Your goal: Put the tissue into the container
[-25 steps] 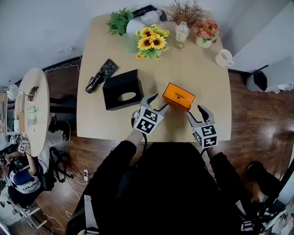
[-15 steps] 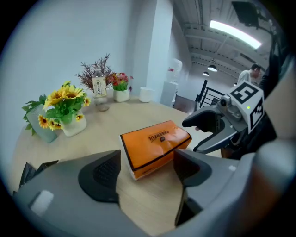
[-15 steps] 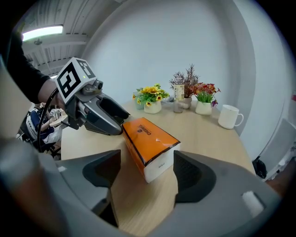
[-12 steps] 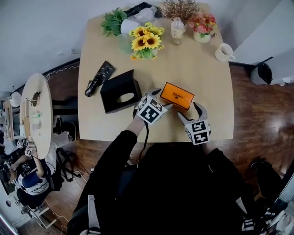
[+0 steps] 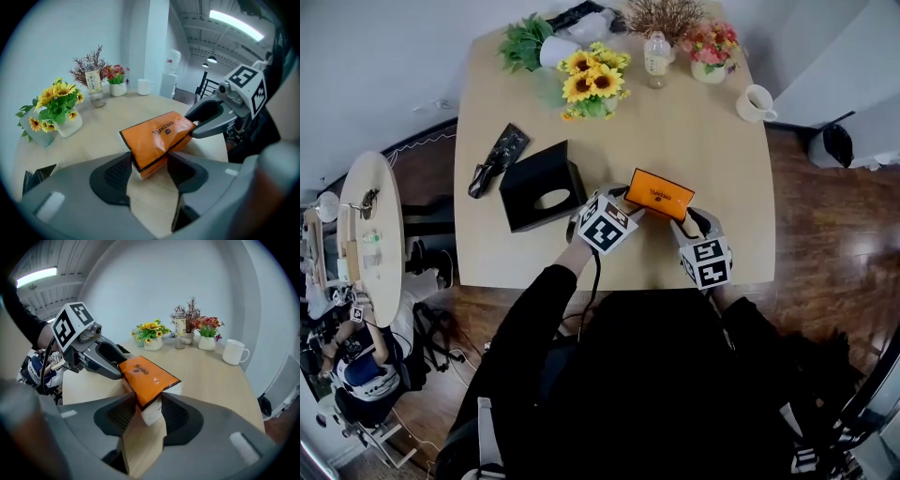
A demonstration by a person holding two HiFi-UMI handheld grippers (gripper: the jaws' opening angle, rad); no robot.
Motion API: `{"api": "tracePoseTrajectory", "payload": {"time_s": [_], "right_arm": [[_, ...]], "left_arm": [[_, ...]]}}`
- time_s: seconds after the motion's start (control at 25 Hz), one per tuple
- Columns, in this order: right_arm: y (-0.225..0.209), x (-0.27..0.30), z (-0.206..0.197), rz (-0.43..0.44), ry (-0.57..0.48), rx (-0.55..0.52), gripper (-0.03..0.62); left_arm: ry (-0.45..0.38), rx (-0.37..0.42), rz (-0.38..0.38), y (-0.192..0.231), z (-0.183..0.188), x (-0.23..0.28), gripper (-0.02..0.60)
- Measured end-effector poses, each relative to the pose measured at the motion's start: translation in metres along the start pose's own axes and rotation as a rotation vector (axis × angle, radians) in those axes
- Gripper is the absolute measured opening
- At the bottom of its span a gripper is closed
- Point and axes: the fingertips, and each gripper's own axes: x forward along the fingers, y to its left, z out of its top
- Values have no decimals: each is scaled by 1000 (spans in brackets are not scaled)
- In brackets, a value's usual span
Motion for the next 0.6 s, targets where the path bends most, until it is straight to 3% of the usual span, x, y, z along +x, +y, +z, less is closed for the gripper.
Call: {"api": "tracePoseTrajectory", "payload": {"time_s": [0.28, 0.6], "right_arm": [[-1, -14, 9, -12, -21, -66, 152], [11, -54, 56, 20, -113, -179, 146]], "left_arm": [[-49, -43, 34, -9, 7, -10, 202], [-178, -66, 162, -17, 36, -68, 202]]}}
